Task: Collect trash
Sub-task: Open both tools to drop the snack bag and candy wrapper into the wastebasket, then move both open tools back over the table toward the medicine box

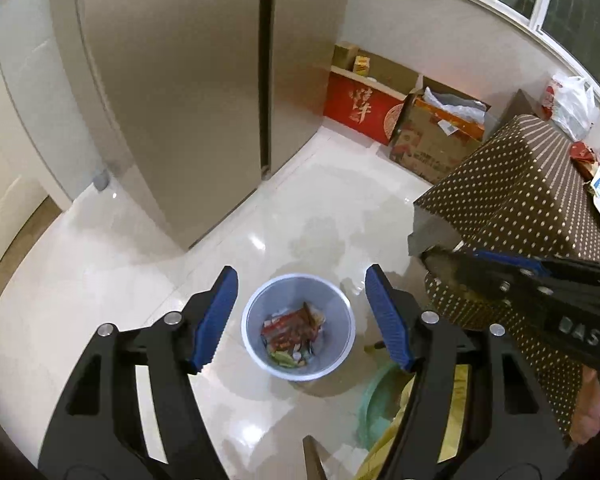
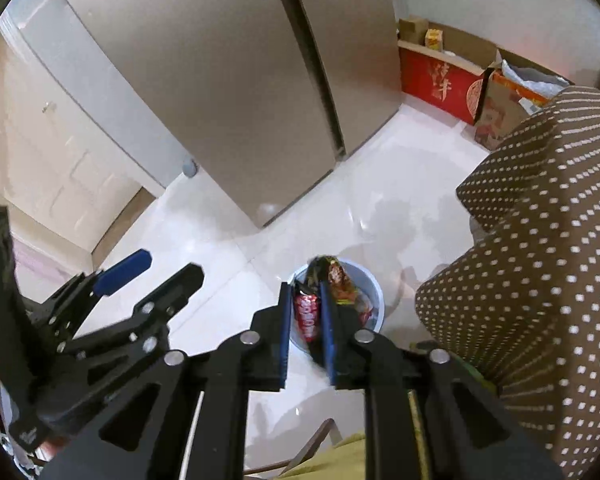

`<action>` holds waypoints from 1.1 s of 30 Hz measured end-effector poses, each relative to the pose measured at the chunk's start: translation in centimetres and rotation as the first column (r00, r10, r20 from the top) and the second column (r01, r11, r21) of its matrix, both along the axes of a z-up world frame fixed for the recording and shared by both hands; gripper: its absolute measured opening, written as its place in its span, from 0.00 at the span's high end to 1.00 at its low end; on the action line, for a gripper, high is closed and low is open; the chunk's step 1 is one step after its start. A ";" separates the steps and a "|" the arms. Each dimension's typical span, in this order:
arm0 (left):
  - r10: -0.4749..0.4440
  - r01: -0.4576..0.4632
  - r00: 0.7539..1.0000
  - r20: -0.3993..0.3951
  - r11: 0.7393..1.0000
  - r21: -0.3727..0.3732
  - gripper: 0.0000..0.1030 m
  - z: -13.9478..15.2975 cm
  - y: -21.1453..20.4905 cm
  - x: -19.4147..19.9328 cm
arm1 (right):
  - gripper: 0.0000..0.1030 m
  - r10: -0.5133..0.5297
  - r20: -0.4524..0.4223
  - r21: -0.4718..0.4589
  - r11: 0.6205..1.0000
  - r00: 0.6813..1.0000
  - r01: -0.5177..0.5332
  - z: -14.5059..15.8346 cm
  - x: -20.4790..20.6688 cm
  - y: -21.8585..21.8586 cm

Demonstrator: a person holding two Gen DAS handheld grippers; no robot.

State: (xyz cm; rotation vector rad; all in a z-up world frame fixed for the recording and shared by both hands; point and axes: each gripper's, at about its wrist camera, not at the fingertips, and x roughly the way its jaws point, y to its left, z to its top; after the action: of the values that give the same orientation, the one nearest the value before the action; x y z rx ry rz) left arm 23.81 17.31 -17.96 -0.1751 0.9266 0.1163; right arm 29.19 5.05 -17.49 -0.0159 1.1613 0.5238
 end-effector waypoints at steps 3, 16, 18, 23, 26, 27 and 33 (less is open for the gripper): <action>0.038 -0.038 0.999 -0.009 0.999 0.010 0.36 -0.4 0.8 -0.9 | 0.39 -0.022 0.010 -0.016 1.000 1.000 0.022 -0.5 -0.4 0.4; 0.052 -0.052 0.999 0.008 0.999 -0.005 0.36 0.3 1.2 -2.0 | 0.39 -0.025 0.054 -0.007 1.000 0.998 0.025 1.5 -1.5 -1.5; 0.046 -0.046 0.999 0.014 0.999 -0.006 0.36 0.8 0.9 -1.8 | 0.39 -0.030 0.067 0.006 1.000 0.997 0.030 2.2 -1.6 -2.1; 0.008 -0.008 0.999 0.047 1.000 -0.008 0.33 2.4 -0.7 -1.4 | 0.39 -0.055 0.114 0.025 0.998 0.992 0.052 4.4 -2.1 -4.4; -0.035 0.035 0.996 0.076 0.999 -0.001 0.27 3.6 -2.5 -1.1 | 0.39 -0.086 0.137 0.035 0.996 0.987 0.082 5.5 -2.3 -6.4; -0.050 0.050 0.995 0.084 0.999 0.000 0.26 4.0 -3.2 -1.0 | 0.38 -0.097 0.145 0.038 0.995 0.985 0.093 5.9 -2.4 -7.2; -0.166 0.167 0.979 0.116 0.986 0.002 0.22 5.7 -8.2 0.2 | 0.31 -0.207 0.200 0.050 0.978 0.958 0.202 7.9 -2.9 -13.3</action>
State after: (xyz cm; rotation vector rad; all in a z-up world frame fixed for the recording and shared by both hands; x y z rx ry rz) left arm 23.97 9.12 -12.22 -0.1094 0.8222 -0.0525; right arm 26.25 -8.27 -9.61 0.0735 0.9418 0.3461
